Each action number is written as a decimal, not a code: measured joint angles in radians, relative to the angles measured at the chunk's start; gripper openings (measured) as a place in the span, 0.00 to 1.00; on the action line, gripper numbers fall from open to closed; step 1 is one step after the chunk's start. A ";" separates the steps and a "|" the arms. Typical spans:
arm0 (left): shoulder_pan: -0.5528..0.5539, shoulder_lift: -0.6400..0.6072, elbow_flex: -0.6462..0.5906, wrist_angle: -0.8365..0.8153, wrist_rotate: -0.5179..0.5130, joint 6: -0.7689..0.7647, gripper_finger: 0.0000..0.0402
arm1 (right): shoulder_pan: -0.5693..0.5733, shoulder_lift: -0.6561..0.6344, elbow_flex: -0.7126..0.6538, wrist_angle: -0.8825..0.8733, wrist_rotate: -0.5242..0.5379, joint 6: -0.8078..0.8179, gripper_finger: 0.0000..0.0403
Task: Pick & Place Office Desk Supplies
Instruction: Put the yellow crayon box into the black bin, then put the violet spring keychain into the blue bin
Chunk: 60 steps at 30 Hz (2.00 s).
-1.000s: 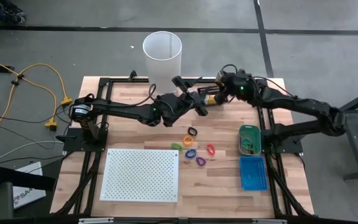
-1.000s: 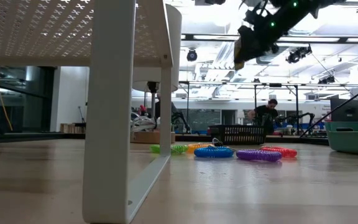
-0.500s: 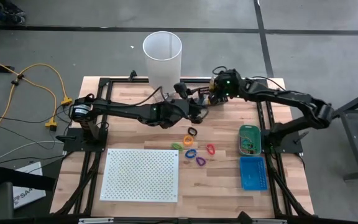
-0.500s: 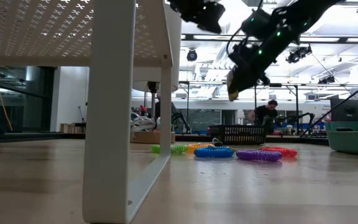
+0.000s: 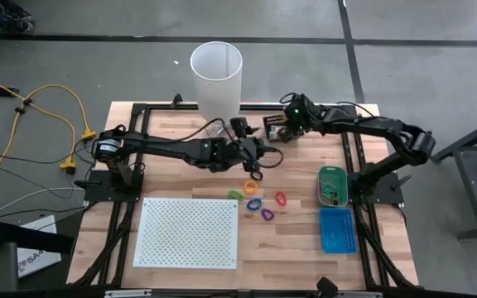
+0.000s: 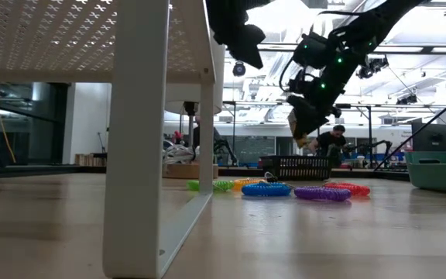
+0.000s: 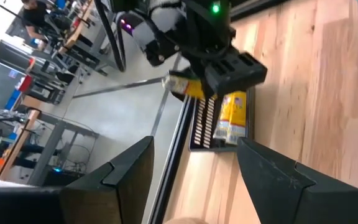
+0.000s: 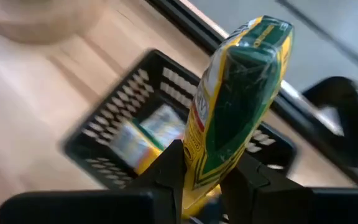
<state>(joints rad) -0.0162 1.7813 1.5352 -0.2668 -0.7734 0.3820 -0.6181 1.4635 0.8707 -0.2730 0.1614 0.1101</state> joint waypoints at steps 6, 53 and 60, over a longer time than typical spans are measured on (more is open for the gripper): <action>0.000 0.000 0.000 -0.026 0.000 -0.010 0.55 | 0.034 0.000 0.000 -0.066 0.099 -0.047 0.17; 0.000 0.000 0.000 -0.025 -0.002 -0.024 0.55 | 0.101 0.143 0.000 -0.058 0.276 -0.088 0.34; 0.000 0.000 0.000 -0.025 -0.002 -0.024 0.55 | 0.101 0.143 0.000 -0.047 0.221 -0.081 0.36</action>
<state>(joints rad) -0.0162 1.7809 1.5352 -0.2913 -0.7750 0.3581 -0.5167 1.6066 0.8707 -0.3199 0.3823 0.0288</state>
